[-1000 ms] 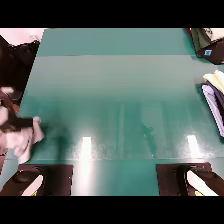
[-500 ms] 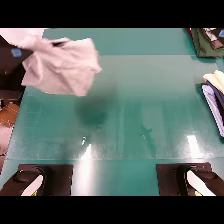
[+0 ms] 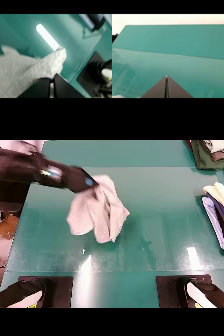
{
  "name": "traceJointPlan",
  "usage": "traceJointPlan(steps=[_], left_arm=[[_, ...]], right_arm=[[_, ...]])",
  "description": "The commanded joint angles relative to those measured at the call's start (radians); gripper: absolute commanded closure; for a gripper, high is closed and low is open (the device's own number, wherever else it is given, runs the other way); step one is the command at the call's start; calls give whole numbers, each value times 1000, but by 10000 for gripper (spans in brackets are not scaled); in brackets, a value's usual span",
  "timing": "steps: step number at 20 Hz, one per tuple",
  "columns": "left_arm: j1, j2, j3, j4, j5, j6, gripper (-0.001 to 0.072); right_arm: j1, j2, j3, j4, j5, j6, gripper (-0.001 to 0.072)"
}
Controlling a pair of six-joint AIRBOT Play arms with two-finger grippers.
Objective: Fold the shirts.
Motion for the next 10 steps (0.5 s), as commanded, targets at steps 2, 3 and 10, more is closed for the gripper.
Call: traceJointPlan(steps=[2,3,10], left_arm=[[-5,-200,2,190,-169,7,115],[20,-205,3,238,-180,-28,-3],[61,-134,-199,243,-102,-92,-6]], right_arm=[[0,-48,66,0,126,10,700],[1,-57,72,0,145,11,700],[1,-66,15,0,153,10,700]])
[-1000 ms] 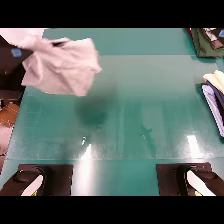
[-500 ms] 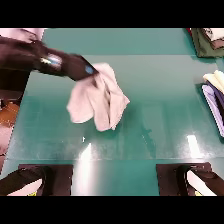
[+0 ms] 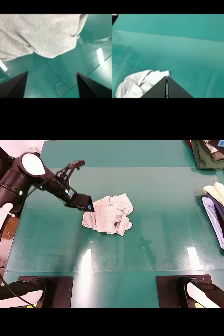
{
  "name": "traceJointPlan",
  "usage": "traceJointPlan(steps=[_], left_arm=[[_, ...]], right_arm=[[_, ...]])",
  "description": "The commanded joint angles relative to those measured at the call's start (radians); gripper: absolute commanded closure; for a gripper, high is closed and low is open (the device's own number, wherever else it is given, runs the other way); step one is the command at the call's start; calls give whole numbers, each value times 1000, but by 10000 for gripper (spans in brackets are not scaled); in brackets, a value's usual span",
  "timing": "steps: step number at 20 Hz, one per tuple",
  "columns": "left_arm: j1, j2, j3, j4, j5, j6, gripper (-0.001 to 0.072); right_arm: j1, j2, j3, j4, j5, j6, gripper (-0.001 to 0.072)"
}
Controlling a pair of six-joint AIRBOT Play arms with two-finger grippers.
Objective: Fold the shirts.
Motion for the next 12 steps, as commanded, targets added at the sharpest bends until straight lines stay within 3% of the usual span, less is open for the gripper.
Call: traceJointPlan(steps=[1,7,12], left_arm=[[-29,17,-149,1,83,-47,-6],[-243,13,-368,-34,453,-113,-6],[-305,11,-374,88,649,-294,-6]], right_arm=[[1,-3,-38,0,5,0,700],[1,-3,-100,2,-2,0,700],[1,0,-100,3,-1,0,700]])
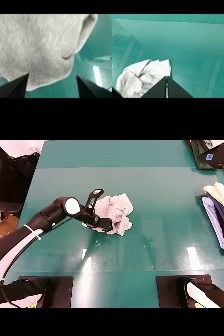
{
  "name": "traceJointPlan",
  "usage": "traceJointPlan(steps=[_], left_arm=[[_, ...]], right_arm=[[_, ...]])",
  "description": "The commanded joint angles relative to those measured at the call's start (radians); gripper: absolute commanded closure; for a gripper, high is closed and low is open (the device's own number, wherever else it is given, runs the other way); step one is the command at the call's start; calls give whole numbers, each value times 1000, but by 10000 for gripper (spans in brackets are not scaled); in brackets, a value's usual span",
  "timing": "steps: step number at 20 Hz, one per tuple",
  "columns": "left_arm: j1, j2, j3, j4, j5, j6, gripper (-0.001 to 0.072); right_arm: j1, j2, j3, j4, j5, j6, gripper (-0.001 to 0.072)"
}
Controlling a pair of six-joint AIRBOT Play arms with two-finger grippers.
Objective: Fold the shirts.
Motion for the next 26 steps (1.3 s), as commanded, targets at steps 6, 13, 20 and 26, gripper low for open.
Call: traceJointPlan(steps=[6,13,20,26], left_arm=[[-35,-48,-18,71,150,-123,348],[-2,14,81,143,-10,-54,684],[145,349,283,299,-230,43,683],[163,382,280,329,-370,43,683]], right_arm=[[7,1,-4,2,3,0,700],[7,-10,-5,2,8,0,699],[59,-247,-5,3,143,-2,464],[321,-536,-5,2,77,-2,209]])
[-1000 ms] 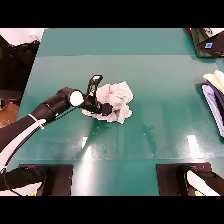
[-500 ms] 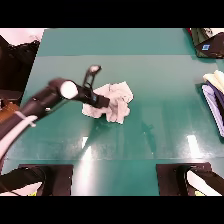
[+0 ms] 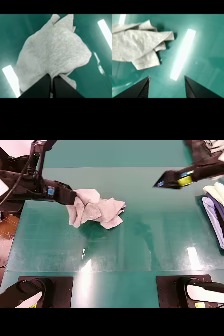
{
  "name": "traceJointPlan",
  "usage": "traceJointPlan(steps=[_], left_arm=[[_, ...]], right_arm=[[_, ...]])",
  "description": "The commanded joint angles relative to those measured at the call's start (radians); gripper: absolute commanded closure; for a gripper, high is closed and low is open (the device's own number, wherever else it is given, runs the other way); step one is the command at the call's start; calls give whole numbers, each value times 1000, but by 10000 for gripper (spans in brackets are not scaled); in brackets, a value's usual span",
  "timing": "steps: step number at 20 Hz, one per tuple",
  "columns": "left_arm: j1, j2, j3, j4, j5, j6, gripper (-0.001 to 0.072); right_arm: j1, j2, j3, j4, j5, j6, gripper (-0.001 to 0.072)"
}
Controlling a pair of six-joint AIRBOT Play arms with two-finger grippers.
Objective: Fold the shirts.
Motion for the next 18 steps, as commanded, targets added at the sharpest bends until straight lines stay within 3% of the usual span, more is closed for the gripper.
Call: traceJointPlan(steps=[1,3,10,18], left_arm=[[11,21,6,30,-92,6,683],[11,21,6,30,-116,6,683],[11,21,6,29,-146,5,683],[11,21,6,28,-145,1,683]], right_arm=[[148,-162,0,2,-81,-2,209],[207,-235,0,27,-151,-2,209],[257,-439,1,367,-232,-14,207],[307,-483,1,417,-403,-21,207]])
